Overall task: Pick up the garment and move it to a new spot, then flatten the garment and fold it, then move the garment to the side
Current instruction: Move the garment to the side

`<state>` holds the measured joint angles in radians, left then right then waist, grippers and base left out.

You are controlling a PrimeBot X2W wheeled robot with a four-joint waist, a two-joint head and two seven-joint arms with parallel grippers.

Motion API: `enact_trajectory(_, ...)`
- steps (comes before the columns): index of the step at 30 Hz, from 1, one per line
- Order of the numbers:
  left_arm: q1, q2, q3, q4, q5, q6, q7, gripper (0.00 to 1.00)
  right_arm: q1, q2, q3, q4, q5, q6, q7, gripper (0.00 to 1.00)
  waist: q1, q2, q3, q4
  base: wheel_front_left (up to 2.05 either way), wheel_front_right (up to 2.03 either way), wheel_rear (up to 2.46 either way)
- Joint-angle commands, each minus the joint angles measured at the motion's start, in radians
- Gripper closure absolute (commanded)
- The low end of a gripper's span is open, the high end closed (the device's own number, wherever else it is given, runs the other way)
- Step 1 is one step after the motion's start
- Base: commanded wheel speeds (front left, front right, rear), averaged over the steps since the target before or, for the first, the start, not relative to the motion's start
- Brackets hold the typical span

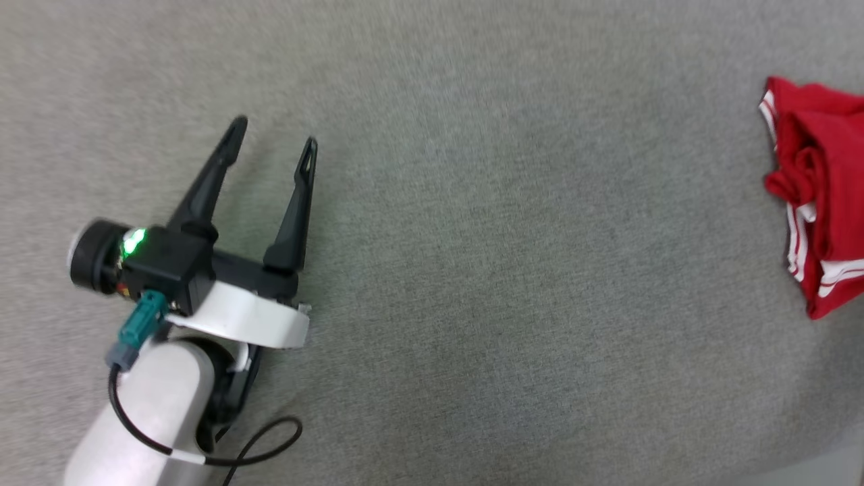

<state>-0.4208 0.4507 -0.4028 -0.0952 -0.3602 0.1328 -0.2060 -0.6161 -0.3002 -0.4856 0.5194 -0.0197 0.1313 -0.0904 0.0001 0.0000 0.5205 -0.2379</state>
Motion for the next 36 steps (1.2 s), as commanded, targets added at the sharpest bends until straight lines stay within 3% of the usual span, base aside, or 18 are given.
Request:
enact_trajectory(1, 0.029, -0.012, 0.003, 0.010, -0.010, 0.009, -0.011, 0.00, 0.037, 0.013, 0.014, -0.017, 0.010, -0.001, -0.012, 0.00, -0.0001, 0.0000, -0.080, 0.028, 0.00, 0.00, 0.00)
enact_trajectory(16, 0.238, -0.096, 0.011, 0.107, -0.073, 0.050, -0.054, 0.00, 0.413, 0.147, 0.179, -0.302, 0.099, -0.001, -0.007, 0.00, -0.0001, 0.0000, -0.362, 0.167, 0.00, 0.00, 0.00)
enact_trajectory(23, 0.310, -0.115, 0.032, 0.147, -0.071, 0.045, -0.060, 0.00, 0.560, 0.200, 0.261, -0.422, 0.138, -0.001, 0.030, 0.00, -0.0001, 0.0000, -0.456, 0.238, 0.00, 0.00, 0.00)
enact_trajectory(36, 0.401, -0.141, 0.088, 0.154, -0.026, 0.019, -0.060, 0.00, 0.731, 0.245, 0.365, -0.646, 0.134, -0.001, 0.078, 0.00, -0.0001, 0.0000, -0.548, 0.277, 0.00, 0.00, 0.00)
